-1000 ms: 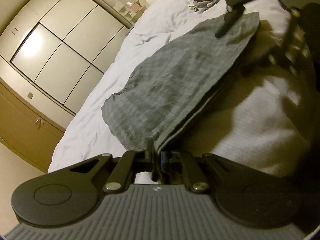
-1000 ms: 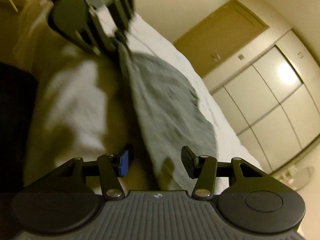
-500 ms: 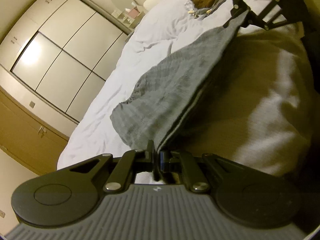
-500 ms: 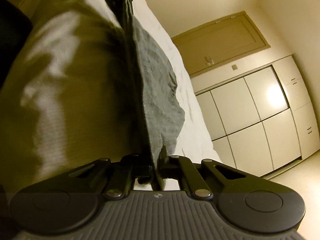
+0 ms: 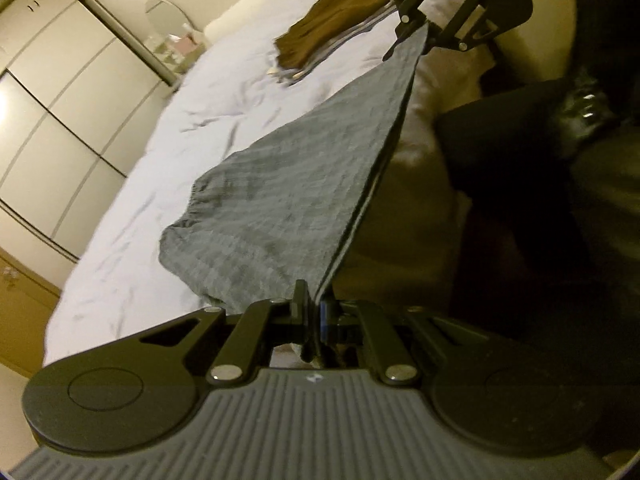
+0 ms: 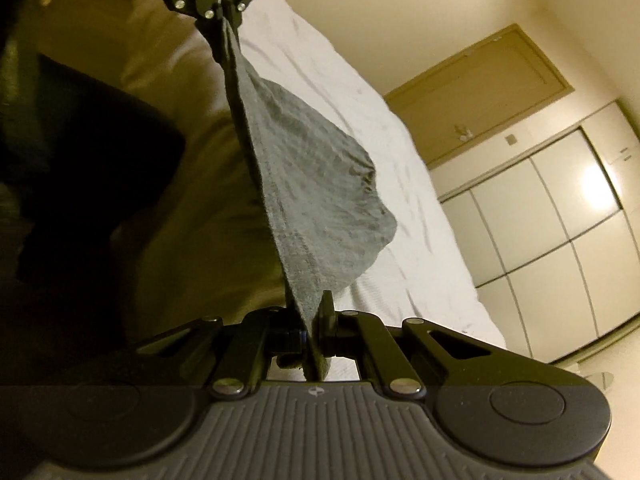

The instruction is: Fold clothes

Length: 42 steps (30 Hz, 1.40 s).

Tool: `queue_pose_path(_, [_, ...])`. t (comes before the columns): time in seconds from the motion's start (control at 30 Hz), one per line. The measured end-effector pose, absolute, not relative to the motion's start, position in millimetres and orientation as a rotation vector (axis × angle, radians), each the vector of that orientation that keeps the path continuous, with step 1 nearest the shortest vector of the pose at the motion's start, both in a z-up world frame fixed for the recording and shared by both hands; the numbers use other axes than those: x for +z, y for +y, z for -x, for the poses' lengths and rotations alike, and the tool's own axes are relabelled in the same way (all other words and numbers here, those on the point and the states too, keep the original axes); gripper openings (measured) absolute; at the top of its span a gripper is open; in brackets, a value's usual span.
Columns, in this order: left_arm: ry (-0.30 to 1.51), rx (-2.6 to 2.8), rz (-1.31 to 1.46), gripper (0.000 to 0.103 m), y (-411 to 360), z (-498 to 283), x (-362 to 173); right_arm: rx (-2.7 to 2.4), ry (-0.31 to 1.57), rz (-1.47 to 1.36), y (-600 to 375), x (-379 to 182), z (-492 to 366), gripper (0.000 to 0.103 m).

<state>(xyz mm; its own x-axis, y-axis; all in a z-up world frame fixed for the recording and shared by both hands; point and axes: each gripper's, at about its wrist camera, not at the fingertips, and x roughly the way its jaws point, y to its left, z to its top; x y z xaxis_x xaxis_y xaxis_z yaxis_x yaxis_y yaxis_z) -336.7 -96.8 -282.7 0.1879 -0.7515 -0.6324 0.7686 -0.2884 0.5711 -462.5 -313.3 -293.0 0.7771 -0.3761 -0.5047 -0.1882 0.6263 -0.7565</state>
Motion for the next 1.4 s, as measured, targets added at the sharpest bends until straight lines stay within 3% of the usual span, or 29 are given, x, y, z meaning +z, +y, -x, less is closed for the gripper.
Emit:
queue_pose_path(0.2, [0.032,-1.493,-1.069,0.004,-120,313,-258,-0.073,0.710,0.842,-328,-262,447,0.000])
queue_pose_path(0.47, [0.168,-1.519,-0.913,0.005,-205,215,-230,0.008,0.743,0.618,-417,-207,363,0.001])
queue_pose_path(0.83, [0.408,-1.543,-0.804,0.007,-315,96,-265,0.002,0.867,0.242,-556,-245,228,0.002])
queue_pose_path(1.1, [0.570,-1.534,-0.582,0.019,-324,52,-296,-0.036,0.865,-0.075,-591,-285,240,0.016])
queue_pose_path(1.17, [0.609,-1.504,-0.501,0.030,-317,41,-297,-0.055,0.843,-0.178,-602,-283,243,0.022])
queue_pose_path(1.27, [0.663,-1.452,-0.400,0.029,-315,27,-298,-0.091,0.807,-0.318,-615,-278,243,0.035])
queue_pose_path(1.4, [0.700,-1.385,-0.318,0.029,-309,11,-297,-0.125,0.761,-0.459,-629,-272,249,0.035])
